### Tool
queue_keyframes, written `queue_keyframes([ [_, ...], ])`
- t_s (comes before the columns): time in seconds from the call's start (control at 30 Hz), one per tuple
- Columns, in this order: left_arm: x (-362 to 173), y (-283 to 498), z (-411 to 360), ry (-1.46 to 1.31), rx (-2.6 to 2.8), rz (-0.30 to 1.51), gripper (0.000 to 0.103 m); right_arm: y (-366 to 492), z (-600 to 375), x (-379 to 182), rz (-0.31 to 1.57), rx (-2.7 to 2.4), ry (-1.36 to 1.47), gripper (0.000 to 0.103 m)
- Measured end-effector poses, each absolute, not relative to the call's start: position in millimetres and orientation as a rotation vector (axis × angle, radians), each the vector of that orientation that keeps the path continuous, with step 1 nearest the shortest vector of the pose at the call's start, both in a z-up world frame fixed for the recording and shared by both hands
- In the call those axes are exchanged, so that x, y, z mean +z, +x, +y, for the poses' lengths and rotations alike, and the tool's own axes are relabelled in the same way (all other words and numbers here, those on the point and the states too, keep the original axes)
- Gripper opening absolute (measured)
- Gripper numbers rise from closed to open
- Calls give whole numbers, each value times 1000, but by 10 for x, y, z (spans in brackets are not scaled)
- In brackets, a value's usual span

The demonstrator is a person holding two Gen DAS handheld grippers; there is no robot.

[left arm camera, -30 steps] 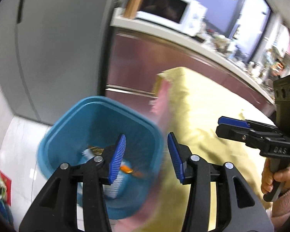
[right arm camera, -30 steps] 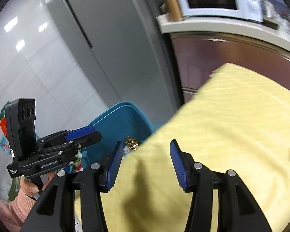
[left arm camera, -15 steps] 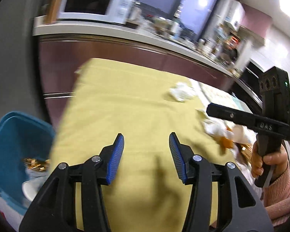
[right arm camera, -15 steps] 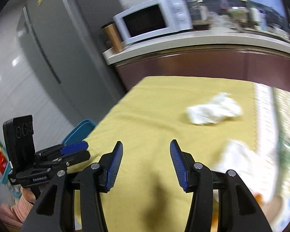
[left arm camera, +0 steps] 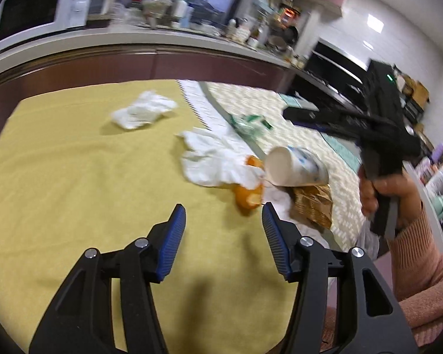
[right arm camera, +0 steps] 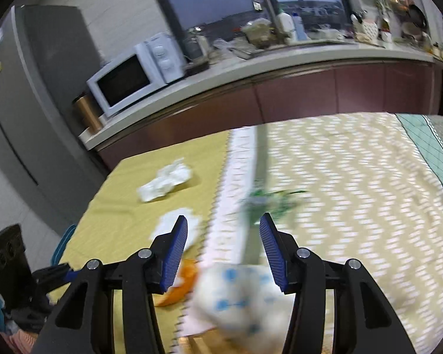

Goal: Collect trash
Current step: 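Move both open grippers back over the table, then grasp the orange peel with the left gripper while the right gripper grasps the green-edged wrapper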

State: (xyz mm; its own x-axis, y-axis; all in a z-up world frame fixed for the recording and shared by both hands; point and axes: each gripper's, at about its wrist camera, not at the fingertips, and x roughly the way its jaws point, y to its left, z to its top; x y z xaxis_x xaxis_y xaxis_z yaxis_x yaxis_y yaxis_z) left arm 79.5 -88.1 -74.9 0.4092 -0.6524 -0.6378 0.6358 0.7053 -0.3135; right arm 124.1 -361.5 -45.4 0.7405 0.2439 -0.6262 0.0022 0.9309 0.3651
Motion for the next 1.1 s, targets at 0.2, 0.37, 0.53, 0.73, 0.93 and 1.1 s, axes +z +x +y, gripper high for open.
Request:
queue_keyframes([
  [0.2, -872, 853, -1207, 8, -831, 864, 54, 1490, -3942, -628, 802, 120, 346, 50],
  [0.37, -956, 929, -1379, 16, -832, 899, 52, 1696, -3982, -746, 857, 144, 329, 50],
  [0.53, -1034, 1005, -1478, 21, -832, 937, 43, 1834, -3968, -882, 909, 162, 320, 48],
  [0.73, -1100, 1056, -1548, 5, -842, 963, 22, 1891, -3996, -966, 917, 195, 345, 16],
  [0.93, -1082, 1061, -1495, -9, -842, 942, 18, 1801, -4023, -913, 879, 183, 347, 9],
  [1.1, -1028, 1036, -1372, -19, -854, 920, 17, 1692, -4025, -787, 839, 176, 342, 7],
])
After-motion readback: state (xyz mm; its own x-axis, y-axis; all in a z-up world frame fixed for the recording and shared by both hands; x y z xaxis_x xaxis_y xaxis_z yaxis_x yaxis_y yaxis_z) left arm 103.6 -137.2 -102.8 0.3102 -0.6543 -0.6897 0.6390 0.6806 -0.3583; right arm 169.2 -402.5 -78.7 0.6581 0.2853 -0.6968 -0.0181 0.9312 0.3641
